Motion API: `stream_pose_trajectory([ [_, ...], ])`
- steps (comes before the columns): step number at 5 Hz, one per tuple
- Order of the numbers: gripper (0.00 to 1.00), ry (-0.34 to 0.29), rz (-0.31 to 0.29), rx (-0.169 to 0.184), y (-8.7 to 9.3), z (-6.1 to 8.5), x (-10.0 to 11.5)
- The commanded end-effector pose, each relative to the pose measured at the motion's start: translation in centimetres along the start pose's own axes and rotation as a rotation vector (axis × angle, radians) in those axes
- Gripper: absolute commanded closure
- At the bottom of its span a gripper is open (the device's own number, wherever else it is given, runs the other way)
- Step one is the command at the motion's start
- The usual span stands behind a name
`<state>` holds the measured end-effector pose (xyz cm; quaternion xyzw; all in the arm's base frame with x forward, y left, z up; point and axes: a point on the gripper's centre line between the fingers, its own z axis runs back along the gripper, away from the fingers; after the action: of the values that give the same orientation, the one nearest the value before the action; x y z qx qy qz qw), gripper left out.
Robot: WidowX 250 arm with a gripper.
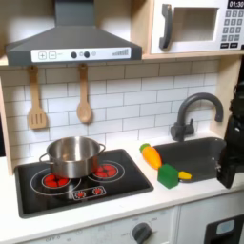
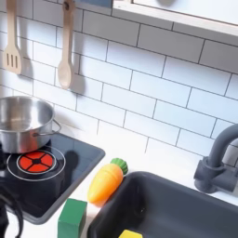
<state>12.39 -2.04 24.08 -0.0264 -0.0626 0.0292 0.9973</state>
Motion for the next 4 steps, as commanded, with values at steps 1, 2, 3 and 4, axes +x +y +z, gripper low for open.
stream_pose_trajectory([
  [1,0.00,-0.007,-0.012,-0.003,-0.7,-0.7,0.3],
  [2,0.00,-0.006,0.009,-0.009,-1.1,-1.2,0.9],
  [3,0.00,0.003,0.028,-0.009,-1.9,-2.0,2.5],
  [4,0.00,0.021,0.055,0.014,-2.7,-3.0,4.5],
])
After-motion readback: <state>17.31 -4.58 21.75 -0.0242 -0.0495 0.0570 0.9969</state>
